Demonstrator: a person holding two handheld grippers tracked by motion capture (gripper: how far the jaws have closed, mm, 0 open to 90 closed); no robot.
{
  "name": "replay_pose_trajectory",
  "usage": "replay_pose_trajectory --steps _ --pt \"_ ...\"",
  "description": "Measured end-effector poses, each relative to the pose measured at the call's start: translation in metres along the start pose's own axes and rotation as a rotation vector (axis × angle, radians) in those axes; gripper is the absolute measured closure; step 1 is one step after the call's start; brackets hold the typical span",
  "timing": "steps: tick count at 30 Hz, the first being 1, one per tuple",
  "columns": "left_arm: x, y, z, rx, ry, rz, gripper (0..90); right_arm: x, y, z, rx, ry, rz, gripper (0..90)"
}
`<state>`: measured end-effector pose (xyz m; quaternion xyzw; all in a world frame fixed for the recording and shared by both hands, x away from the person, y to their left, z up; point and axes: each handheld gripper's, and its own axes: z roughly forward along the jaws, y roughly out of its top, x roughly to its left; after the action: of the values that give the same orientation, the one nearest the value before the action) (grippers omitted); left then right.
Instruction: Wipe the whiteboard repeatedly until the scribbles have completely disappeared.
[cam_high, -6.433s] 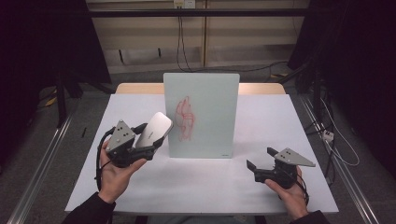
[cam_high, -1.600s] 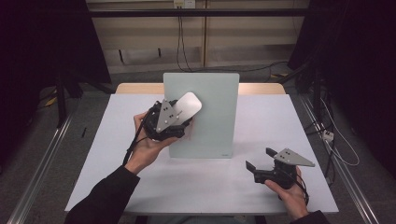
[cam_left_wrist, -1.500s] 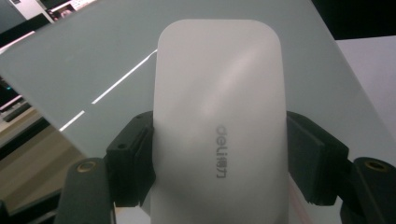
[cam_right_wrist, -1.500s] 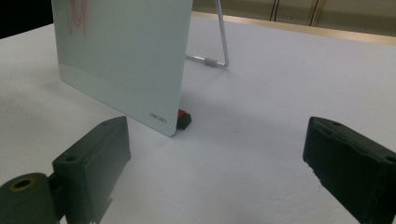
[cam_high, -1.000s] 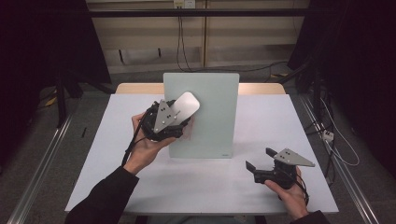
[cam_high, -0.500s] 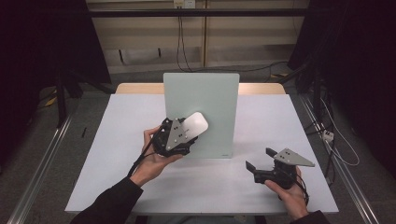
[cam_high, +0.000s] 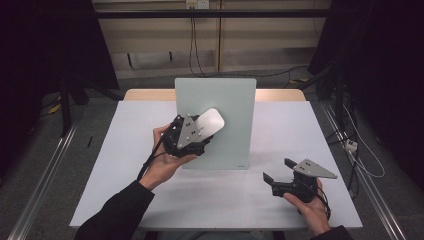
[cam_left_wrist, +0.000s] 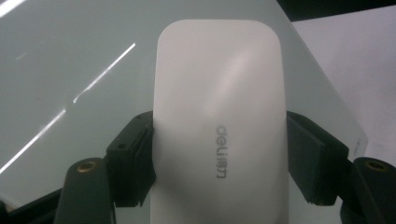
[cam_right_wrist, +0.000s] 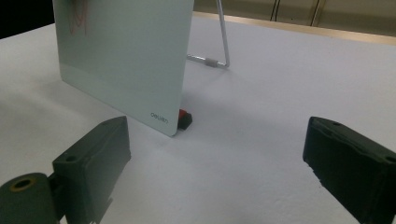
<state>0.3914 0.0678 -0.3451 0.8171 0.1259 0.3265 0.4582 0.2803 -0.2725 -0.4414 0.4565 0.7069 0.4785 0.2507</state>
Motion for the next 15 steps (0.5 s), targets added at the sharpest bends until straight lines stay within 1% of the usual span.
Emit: replay_pose_trajectory --steps 2,4,6,7,8,15 --pt "0.002 0.002 0.0 -0.012 0.017 -0.003 31.2 0.0 0.0 0.0 0.0 0.001 0.0 7.2" --pt "0.002 0.001 0.0 -0.016 0.019 -0.004 31.1 0.0 0.0 0.0 0.0 0.0 0.0 7.1" --pt "-0.001 -0.001 0.0 -0.013 0.02 0.003 31.1 0.0 0.0 0.0 0.001 -0.001 0.001 7.2" --pt "-0.003 -0.002 0.001 -0.012 0.017 0.011 31.1 0.0 0.0 0.0 0.0 -0.001 0.0 7.1" --pt "-0.005 -0.004 0.001 -0.001 0.008 0.026 31.1 0.0 0.0 0.0 -0.001 0.0 0.0 7.1" --pt "-0.019 -0.019 0.003 0.036 -0.033 0.055 31.2 0.0 0.0 0.0 0.0 0.0 0.0 7.2"
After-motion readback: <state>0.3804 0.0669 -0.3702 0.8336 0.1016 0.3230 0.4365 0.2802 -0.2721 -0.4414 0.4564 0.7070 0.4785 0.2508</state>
